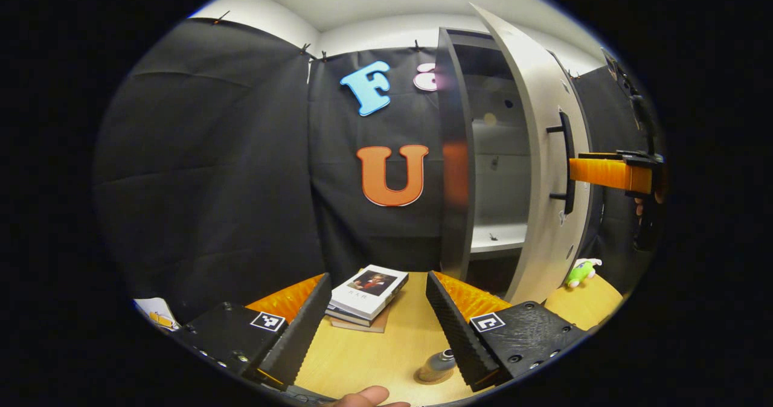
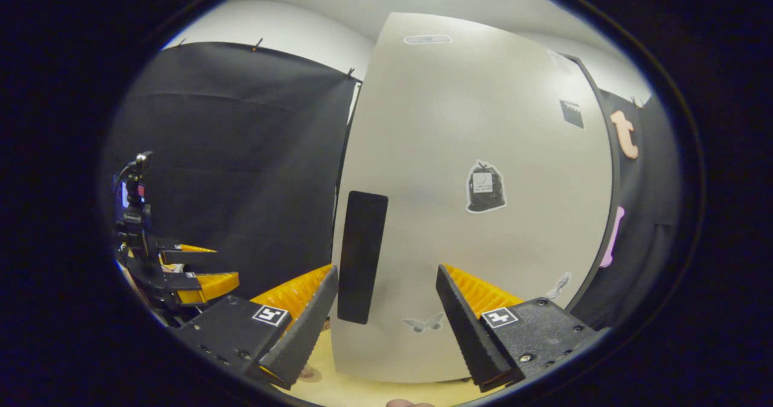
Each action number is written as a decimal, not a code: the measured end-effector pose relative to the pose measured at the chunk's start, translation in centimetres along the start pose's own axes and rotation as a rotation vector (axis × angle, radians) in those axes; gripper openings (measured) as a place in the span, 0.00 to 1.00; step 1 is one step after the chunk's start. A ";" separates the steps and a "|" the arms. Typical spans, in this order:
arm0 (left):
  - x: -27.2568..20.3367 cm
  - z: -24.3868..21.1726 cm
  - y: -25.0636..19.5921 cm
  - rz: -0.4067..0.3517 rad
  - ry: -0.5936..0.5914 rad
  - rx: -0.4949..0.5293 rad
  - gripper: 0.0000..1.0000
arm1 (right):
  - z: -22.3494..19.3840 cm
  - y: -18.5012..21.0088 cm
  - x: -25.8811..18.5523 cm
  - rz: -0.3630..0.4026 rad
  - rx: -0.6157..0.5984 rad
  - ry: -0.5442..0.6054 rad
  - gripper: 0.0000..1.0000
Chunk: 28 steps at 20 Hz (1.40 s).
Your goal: Open the cabinet door with the right hand, grasp the bottle in the cabinet with the left hand and place it on the coaster, then close the cabinet door with the right hand.
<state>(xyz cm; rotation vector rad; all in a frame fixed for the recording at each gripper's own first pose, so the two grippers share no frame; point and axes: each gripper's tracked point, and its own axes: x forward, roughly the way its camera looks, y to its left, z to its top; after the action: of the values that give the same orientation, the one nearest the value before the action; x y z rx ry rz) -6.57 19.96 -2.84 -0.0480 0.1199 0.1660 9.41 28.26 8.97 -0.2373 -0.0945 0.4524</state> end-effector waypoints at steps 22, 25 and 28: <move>-0.7 4.0 -18.6 -0.242 -0.084 0.005 0.96 | -8.6 -18.5 -11.4 -0.428 0.388 0.093 0.98; -1.1 4.1 -19.0 -0.237 -0.089 -0.003 0.96 | -8.8 -18.6 -11.2 -0.405 0.387 0.106 0.98; -1.4 3.9 -18.8 -0.227 -0.084 0.000 0.96 | -9.1 -18.4 -10.7 -0.388 0.396 0.118 0.98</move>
<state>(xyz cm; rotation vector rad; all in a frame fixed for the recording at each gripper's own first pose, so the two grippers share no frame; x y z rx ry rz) -4.33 1.43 1.89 -0.0540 0.0302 -0.0583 8.86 5.59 4.34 0.1443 0.0650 0.0641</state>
